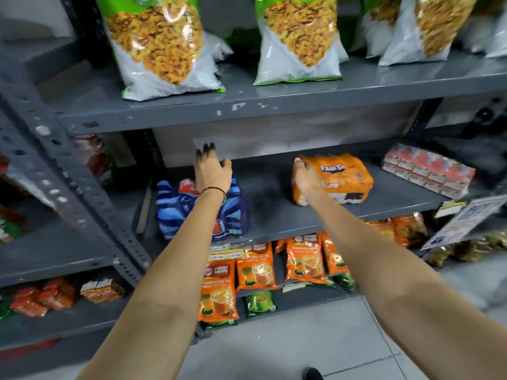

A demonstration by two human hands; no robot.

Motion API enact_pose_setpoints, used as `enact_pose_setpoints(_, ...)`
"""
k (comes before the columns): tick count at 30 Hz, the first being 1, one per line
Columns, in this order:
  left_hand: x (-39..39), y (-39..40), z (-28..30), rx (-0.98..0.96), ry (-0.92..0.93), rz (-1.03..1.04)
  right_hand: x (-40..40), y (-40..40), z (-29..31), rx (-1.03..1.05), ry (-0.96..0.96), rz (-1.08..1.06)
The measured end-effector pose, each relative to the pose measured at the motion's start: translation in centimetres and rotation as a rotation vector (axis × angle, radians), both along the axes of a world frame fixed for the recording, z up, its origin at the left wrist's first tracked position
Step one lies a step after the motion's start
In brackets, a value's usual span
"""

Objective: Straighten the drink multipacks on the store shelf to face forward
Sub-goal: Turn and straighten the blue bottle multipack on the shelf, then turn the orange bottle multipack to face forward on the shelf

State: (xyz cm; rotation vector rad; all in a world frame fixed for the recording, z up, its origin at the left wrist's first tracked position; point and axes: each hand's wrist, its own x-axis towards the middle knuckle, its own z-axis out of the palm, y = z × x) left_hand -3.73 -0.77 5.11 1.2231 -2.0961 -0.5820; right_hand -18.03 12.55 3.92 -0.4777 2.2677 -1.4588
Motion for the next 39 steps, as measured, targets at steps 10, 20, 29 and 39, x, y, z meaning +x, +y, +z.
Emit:
enact_pose_setpoints(10, -18.7, 5.6, -2.6, 0.500, -0.113, -0.145, -16.9, 5.9, -0.7, 0.110, 0.012, -0.124)
enact_pose_setpoints(20, -25.2, 1.0, -9.1, 1.011, 0.060, -0.047, -33.3, 2.1, -12.0, 0.243, -0.256, 0.127)
enact_pose_setpoints(29, -24.2, 2.1, -8.5, 0.933, 0.176, 0.042, -25.4, 6.5, -2.8, 0.189, -0.369, 0.079)
enact_pose_setpoints(39, -20.6, 8.3, -5.0, 0.598, 0.314, -0.165, -24.6, 9.3, -4.8, -0.031, -0.141, 0.111)
